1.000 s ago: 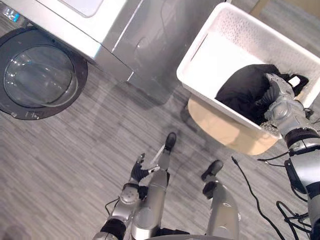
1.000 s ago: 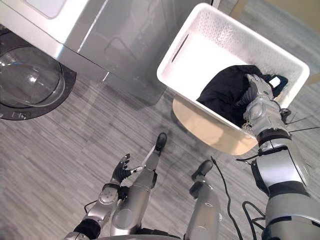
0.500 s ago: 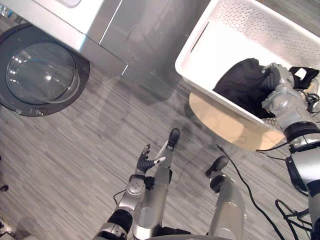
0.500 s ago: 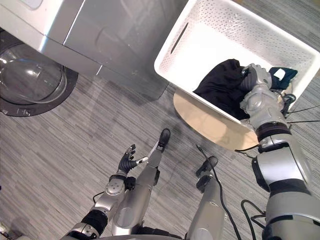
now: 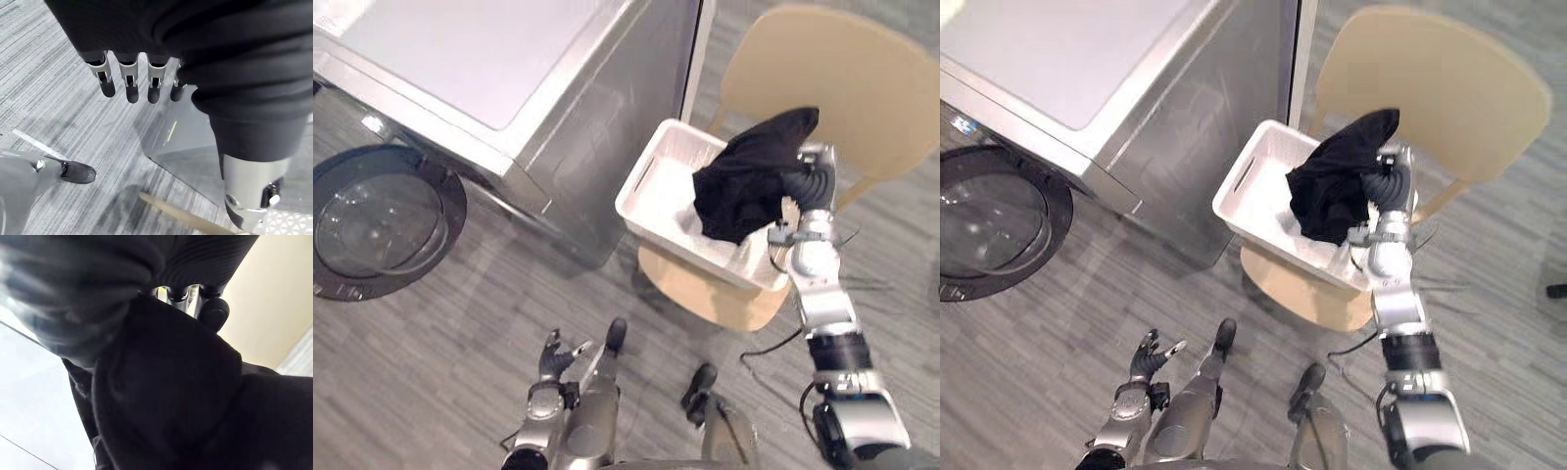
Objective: Pick up the laundry basket with both hands and put the clothes into the washing machine.
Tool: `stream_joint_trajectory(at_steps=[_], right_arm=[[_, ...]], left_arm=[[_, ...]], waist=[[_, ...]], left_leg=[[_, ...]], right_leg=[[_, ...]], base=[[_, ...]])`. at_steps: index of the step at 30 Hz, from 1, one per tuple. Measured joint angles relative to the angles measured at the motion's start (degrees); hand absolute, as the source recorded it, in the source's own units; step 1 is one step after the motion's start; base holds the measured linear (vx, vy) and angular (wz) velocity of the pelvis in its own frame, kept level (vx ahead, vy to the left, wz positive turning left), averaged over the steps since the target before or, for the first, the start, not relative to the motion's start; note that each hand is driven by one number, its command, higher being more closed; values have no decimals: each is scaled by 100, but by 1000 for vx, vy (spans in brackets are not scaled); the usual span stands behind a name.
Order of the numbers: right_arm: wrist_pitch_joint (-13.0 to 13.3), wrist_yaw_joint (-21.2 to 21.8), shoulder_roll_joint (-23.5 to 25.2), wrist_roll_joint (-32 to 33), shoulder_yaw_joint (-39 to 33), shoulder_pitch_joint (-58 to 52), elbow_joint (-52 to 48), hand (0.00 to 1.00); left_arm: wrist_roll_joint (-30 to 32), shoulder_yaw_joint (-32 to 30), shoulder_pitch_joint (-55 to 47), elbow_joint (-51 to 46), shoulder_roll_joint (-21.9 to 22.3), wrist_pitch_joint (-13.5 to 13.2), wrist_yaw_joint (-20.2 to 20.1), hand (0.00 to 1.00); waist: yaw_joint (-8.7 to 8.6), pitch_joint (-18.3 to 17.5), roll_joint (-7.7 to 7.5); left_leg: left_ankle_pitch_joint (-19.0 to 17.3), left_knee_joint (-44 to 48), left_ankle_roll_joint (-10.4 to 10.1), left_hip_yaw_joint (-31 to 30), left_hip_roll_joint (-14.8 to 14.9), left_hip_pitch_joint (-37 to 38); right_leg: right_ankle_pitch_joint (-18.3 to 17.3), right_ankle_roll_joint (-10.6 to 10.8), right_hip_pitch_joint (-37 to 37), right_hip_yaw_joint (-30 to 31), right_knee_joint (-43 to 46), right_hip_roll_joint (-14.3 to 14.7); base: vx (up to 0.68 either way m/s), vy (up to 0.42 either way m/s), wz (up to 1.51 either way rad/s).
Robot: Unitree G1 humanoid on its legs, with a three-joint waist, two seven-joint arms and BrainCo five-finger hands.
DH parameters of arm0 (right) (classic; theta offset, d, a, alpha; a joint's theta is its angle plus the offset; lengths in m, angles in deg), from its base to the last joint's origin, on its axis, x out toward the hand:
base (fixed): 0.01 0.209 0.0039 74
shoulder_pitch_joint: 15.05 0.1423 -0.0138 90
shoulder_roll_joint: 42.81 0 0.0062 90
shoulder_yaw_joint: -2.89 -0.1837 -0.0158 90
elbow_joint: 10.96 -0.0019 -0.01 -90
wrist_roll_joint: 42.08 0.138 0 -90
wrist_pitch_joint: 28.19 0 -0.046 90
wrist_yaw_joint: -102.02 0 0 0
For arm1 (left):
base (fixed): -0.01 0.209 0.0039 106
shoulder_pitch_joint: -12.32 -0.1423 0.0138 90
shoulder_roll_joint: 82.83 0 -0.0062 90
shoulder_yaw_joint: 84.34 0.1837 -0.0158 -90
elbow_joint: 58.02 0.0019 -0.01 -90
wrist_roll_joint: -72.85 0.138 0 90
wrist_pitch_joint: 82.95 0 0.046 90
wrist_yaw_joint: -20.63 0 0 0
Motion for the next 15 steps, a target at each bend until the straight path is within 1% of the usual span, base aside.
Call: stream_joint_trajectory(at_steps=[1,2,3,4,6,7,8,9,10,11,12,13,14,15], right_arm=[[60,56,71,49,2,-113,-126,100],[140,170,198,130,18,-313,-357,100],[289,258,279,273,35,-517,-546,100],[315,293,311,311,29,-620,-669,100],[461,446,349,523,34,-951,-1169,100],[495,477,350,568,44,-976,-1266,100],[557,557,350,662,73,-981,-1410,100],[563,601,351,742,172,-985,-1494,100],[568,649,351,771,226,-985,-1523,100],[589,716,350,820,338,-980,-1559,100],[619,780,351,938,488,-969,-1559,100],[623,832,350,971,572,-951,-1559,100],[649,921,349,1095,717,-906,-1569,100],[656,948,345,1173,784,-861,-1583,100]], left_arm=[[0,-75,-51,-6,-1,1,0,0],[-5,-233,-211,-96,0,2,20,0],[-5,-364,-447,-332,-2,4,51,0],[-5,-437,-559,-503,-3,6,50,0],[-17,-590,-1061,-1694,22,0,207,0],[-37,-591,-1169,-2076,36,-9,241,0],[-60,-586,-1385,-2830,76,-48,277,0],[-57,-541,-1551,-3471,95,-86,281,0],[-56,-479,-1586,-3756,96,-123,270,0],[-51,-396,-1615,-4207,96,-218,261,0],[-52,-223,-1615,-4602,86,-268,257,0],[-51,-132,-1617,-4814,82,-301,251,0],[-49,95,-1639,-5148,58,-377,229,0],[-50,236,-1630,-5302,44,-409,210,0]], waist=[[3,-66,-1],[11,-220,20],[17,-422,85],[7,-491,79],[15,-716,-12],[13,-743,-20],[17,-779,-15],[18,-903,-4],[21,-969,0],[36,-1033,13],[46,-1061,18],[48,-1082,15],[44,-1204,22],[39,-1239,32]], left_leg=[[-16,-1,-17,1,6,53],[-147,-2,5,6,49,171],[-468,-1,-6,22,126,287],[-551,-1,0,21,137,328],[-605,-2,11,16,95,409],[-622,-2,12,15,82,441],[-645,-2,47,11,68,524],[-653,-2,69,6,6,558],[-641,-2,83,4,-6,574],[-636,-1,92,1,-14,669],[-635,-1,95,-6,-48,793],[-640,-1,102,-6,-77,847],[-646,-1,111,-3,-98,855],[-646,-1,111,-2,-99,864]], right_leg=[[10,2,68,-5,-50,20],[24,10,208,0,-148,65],[27,17,313,2,-195,166],[19,26,364,-12,-203,183],[3,52,487,-34,-250,175],[-6,66,525,-43,-249,174],[-34,109,616,-53,-251,144],[-38,115,667,-70,-261,113],[-36,124,689,-76,-256,94],[-34,133,804,-108,-260,60],[-43,162,914,-135,-263,28],[-47,169,968,-135,-272,21],[-49,173,977,-132,-278,15],[-49,173,999,-131,-278,16]], base=[[-37,-34,-2],[-41,-13,-12],[-36,1,-11],[-19,25,-5],[3,24,8],[17,13,11],[12,19,12],[14,25,11],[36,25,13],[52,3,15],[42,-5,14],[17,1,6],[0,0,0],[50,-9,-4]])
